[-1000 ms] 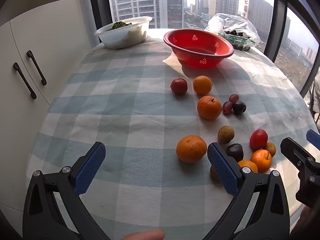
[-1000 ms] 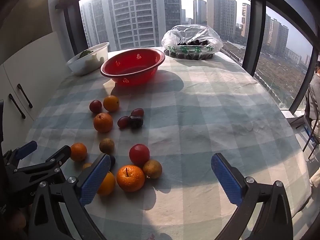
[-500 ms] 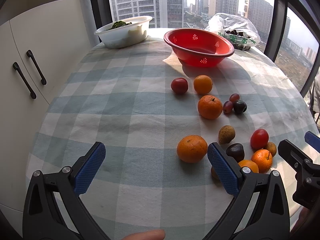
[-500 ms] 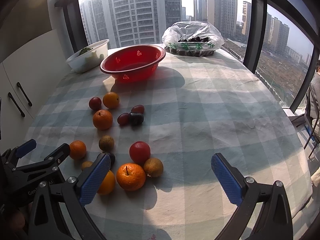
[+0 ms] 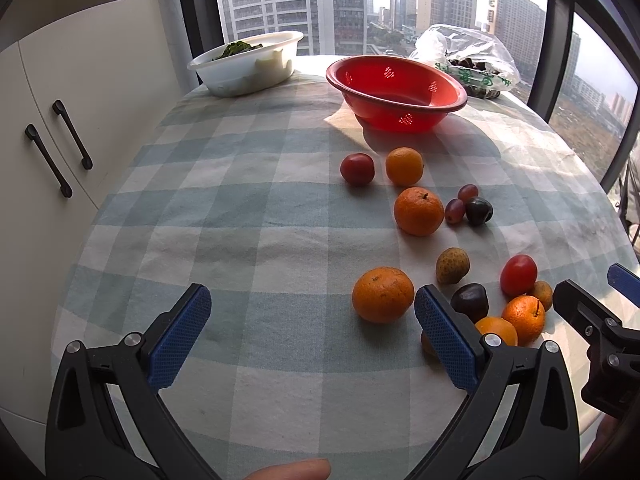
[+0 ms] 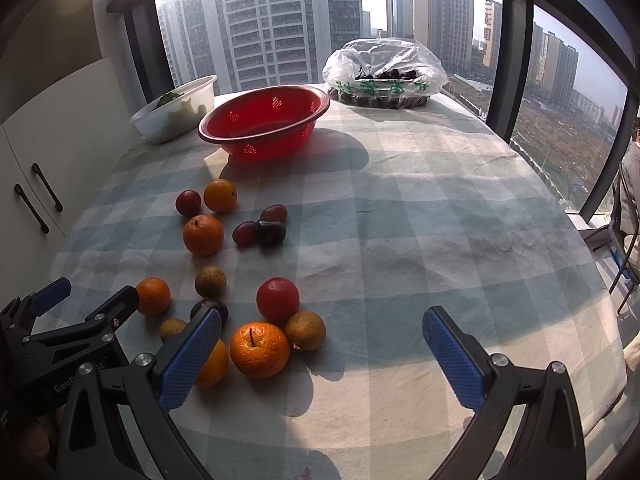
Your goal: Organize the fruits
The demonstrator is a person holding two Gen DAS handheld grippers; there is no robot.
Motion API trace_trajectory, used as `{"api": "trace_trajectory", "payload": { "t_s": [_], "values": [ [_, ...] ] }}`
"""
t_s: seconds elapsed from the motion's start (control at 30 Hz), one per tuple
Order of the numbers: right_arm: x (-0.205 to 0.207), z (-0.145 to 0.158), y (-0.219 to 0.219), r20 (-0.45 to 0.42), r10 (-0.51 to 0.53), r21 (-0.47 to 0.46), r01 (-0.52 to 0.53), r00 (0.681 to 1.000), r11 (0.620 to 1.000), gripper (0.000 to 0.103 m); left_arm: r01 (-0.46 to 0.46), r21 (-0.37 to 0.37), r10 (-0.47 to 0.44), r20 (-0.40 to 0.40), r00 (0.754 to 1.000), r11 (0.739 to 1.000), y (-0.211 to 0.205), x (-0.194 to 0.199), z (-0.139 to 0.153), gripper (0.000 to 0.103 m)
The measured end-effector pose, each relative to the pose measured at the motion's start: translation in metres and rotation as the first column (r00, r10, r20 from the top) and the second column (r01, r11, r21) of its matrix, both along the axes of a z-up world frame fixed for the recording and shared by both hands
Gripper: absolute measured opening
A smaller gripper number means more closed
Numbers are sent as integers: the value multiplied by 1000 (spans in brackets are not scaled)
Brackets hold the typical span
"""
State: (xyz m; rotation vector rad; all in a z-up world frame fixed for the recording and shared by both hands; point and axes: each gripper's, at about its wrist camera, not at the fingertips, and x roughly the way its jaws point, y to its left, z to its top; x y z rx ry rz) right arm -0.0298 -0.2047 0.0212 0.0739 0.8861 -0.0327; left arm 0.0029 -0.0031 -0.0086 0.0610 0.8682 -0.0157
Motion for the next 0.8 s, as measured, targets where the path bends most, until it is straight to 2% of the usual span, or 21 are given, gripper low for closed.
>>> {"api": "trace_trajectory", "payload": {
  "t_s": [0.8],
  "values": [
    [-2, -3, 1, -4, -1, -1, 1, 1000, 1000, 103, 1, -1, -1, -1, 1000, 1000, 0, 0, 0, 103]
  ]
}}
